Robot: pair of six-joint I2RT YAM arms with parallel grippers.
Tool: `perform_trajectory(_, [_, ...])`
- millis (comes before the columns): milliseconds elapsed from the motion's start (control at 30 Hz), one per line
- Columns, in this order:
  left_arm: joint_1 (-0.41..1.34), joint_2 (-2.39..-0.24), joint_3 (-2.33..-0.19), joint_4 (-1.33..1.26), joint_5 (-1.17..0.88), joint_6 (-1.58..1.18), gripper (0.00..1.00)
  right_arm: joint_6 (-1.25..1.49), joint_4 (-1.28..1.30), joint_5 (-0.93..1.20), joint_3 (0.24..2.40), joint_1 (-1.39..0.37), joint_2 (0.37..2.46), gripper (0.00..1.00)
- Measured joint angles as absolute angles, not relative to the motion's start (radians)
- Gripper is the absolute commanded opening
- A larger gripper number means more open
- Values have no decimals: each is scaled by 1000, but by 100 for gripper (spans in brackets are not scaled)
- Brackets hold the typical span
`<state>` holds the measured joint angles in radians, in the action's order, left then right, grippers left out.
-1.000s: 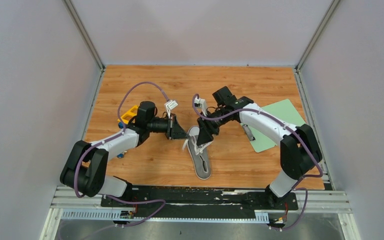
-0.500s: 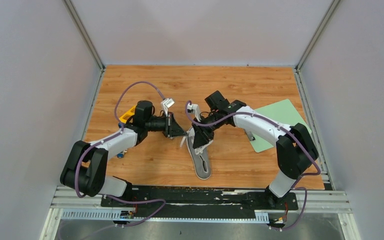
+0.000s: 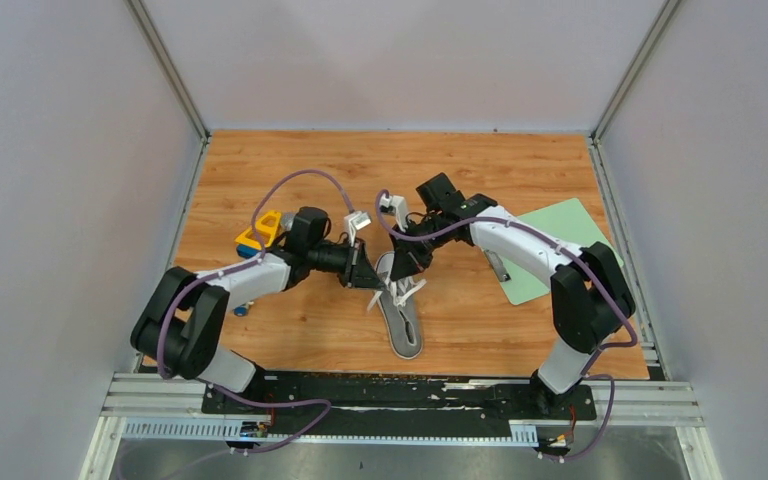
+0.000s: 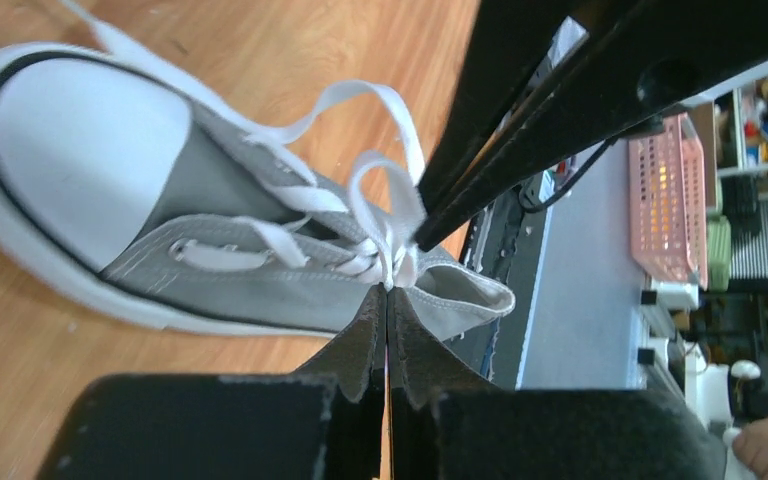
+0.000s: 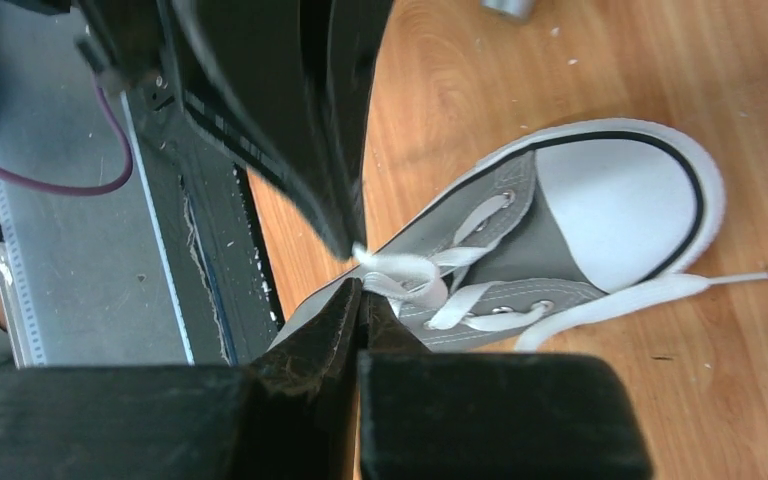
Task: Tie the shoes
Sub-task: Wrap the shoelace around the shoelace.
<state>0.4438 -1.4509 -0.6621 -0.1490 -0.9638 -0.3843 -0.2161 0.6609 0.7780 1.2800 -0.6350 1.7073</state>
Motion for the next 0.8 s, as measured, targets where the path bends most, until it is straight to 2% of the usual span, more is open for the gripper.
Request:
perform_trajectory(200, [516,-1568,-763,-88,-971,-331,6,-159,633,776,1280,-593,1707,0])
perform_trajectory(533, [527,-1645,-781,-140,-987,-374,23,-76,612,786,1291,-574,1728,0])
perform_trajectory(800, [554,-1642,-781,-169,-995,-377,28,-53,605,785,1290,-568,1728,0])
